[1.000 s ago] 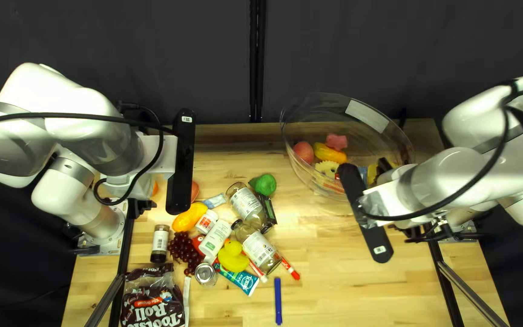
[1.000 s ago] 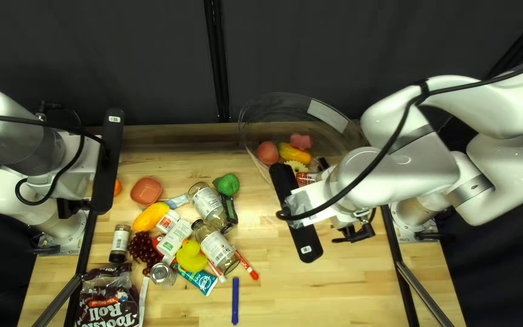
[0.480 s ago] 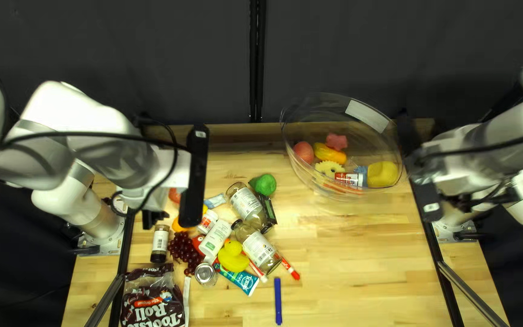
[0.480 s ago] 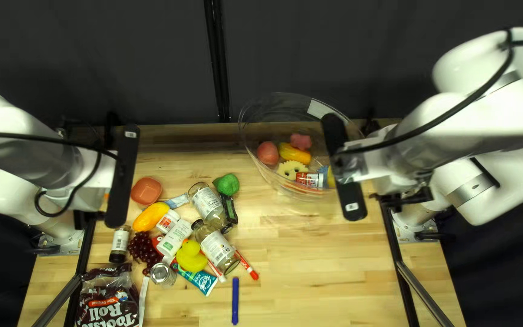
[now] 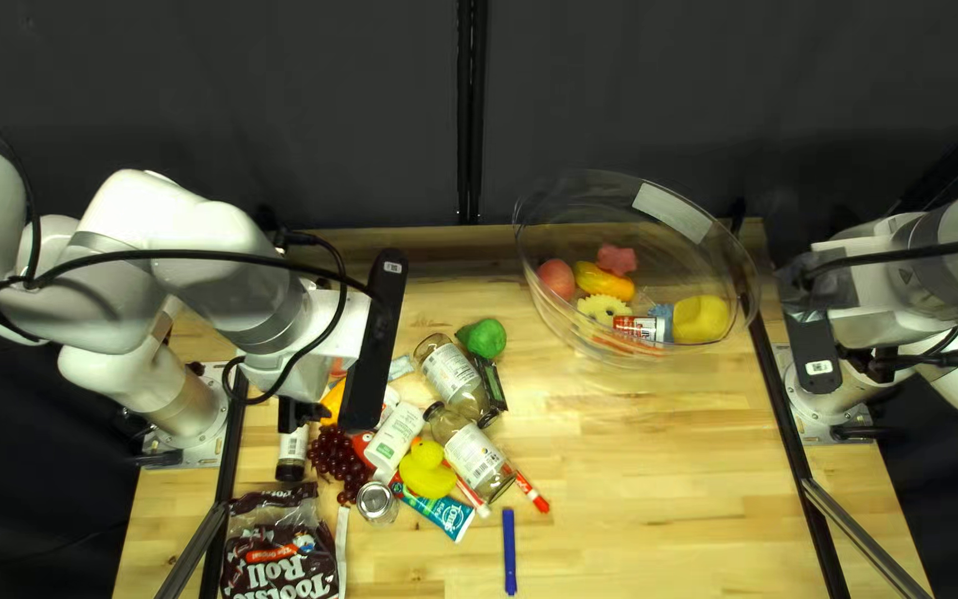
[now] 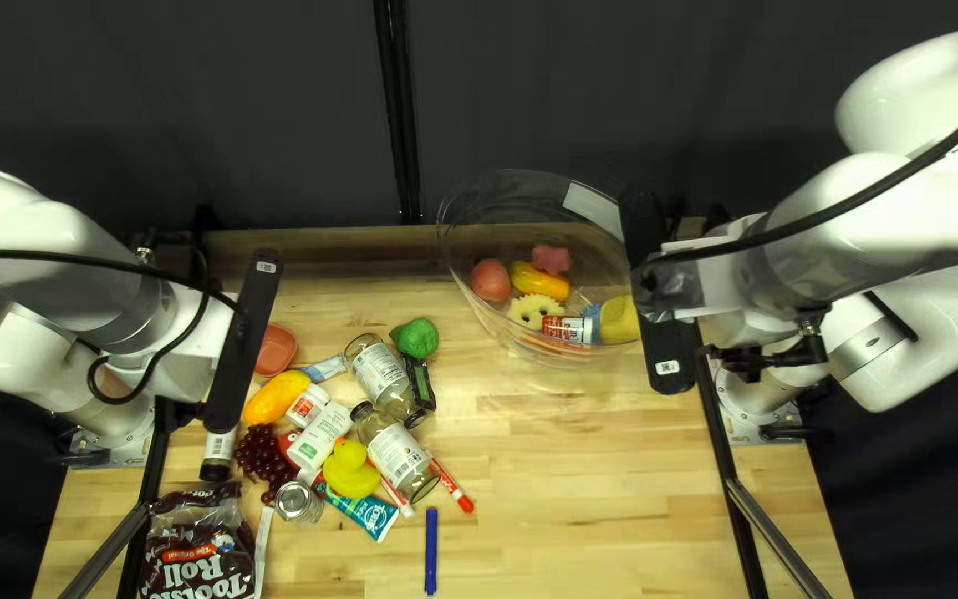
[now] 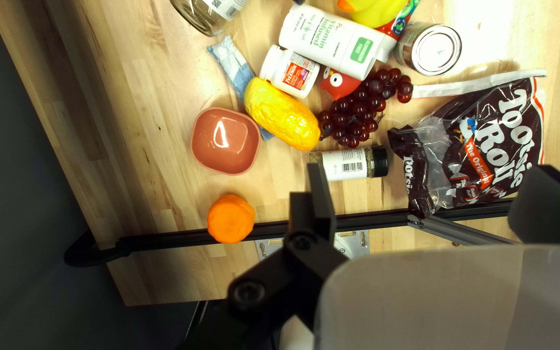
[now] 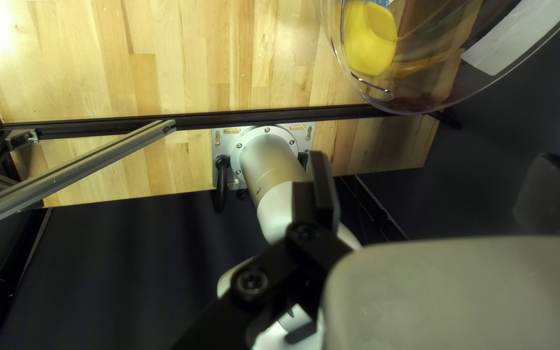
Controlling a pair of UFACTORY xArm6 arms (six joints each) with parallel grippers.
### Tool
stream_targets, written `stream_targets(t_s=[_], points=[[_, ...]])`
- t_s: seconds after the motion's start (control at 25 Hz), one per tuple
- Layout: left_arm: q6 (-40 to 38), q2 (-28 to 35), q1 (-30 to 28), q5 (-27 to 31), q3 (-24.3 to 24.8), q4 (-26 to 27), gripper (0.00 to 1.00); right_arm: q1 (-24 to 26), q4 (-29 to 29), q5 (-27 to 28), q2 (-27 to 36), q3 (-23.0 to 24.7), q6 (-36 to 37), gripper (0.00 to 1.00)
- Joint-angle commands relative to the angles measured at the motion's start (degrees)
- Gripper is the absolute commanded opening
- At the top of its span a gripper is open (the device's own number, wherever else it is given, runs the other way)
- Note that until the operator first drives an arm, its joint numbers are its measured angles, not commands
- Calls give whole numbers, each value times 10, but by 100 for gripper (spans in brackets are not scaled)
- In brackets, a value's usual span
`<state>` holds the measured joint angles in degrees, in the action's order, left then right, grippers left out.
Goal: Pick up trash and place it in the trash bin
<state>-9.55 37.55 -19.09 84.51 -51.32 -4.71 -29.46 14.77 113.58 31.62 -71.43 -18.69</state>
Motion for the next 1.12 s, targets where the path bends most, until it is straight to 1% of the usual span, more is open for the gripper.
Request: stream_targets(t_s=[0.04,0.08,0.16,0.24,0.36,0.44,0.52,0.56,0.6,0.64,1.12], points=[[-19,-1,-15,3,1,-10,100,1,4,13,-17,-24,10,100],[-24,-14,-29,4,-6,-22,100,-1,5,24,-27,-40,11,100],[-18,-29,-37,-7,-5,-32,100,-6,7,46,-40,-67,9,100],[1,-44,-38,-30,4,-37,100,-10,10,60,-43,-81,7,100],[38,-79,-30,-68,8,-34,100,-12,12,65,-36,-80,3,100],[65,-95,-22,-97,13,-24,100,-13,14,61,-31,-74,0,100],[99,-116,-7,-125,14,-2,100,-13,14,60,-30,-73,1,100],[109,-119,-2,-128,12,5,100,-13,14,60,-30,-73,1,100],[136,-107,12,-114,7,25,100,-13,14,60,-30,-73,1,100],[141,-105,15,-112,6,28,100,-13,14,60,-30,-73,1,100],[141,-105,15,-112,6,28,100,-13,14,60,-30,-73,1,100]])
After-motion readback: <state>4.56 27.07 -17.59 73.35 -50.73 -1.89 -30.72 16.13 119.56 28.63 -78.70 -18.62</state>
